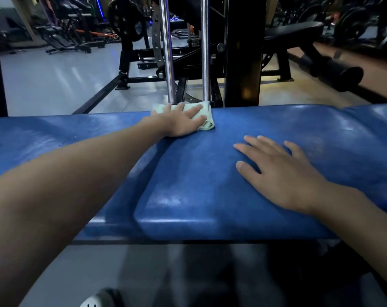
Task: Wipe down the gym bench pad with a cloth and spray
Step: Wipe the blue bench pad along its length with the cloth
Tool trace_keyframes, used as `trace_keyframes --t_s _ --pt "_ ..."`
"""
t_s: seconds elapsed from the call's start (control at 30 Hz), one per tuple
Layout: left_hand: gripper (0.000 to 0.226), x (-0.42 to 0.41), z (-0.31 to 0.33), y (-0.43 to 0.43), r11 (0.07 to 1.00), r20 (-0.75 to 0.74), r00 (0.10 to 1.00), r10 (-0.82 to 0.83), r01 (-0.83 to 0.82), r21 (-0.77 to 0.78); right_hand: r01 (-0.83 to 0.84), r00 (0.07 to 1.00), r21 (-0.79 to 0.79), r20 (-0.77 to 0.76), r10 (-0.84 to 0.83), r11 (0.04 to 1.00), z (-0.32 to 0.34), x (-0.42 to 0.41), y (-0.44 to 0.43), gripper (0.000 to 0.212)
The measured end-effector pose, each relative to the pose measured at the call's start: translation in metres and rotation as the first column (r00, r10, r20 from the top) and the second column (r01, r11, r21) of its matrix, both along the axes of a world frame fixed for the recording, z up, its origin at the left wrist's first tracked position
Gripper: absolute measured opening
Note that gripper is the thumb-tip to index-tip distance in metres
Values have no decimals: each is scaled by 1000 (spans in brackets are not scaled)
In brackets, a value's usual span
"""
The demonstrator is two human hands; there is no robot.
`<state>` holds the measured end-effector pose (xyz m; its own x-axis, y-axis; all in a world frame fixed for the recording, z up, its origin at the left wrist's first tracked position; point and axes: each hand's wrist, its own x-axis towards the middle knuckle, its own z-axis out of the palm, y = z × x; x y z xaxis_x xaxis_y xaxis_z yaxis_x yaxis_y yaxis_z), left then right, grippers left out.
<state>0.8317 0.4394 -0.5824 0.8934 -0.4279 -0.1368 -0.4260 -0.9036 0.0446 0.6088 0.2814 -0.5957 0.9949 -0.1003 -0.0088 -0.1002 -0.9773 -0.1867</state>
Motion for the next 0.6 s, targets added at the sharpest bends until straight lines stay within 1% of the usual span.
trace_keyframes --t_s 0.07,0.17,0.27,0.4,0.47,0.53,0.6 --pt "67 5 -2 0 1000 6 1000 7 -7 -1 -3 1000 8 -1 3 1000 0 0 0 59" --pt "65 -14 -5 9 1000 37 999 -22 21 15 -5 1000 9 4 5 1000 0 0 0 59" --pt "66 -60 -8 31 998 64 996 -68 67 15 -3 1000 6 1 3 1000 1 0 0 56" --pt "74 -146 -10 65 991 87 987 -137 136 16 -2 1000 6 -23 2 1000 2 0 0 56" --pt "76 -181 -9 79 988 91 984 -153 151 22 -4 999 -29 -45 3 1000 5 1 0 57" --pt "75 -197 -9 86 988 85 985 -153 152 22 -14 1000 -56 -26 13 998 9 4 2 56" --pt "75 -196 -8 85 990 65 988 -142 142 16 -19 1000 -6 11 19 1000 12 6 7 57"
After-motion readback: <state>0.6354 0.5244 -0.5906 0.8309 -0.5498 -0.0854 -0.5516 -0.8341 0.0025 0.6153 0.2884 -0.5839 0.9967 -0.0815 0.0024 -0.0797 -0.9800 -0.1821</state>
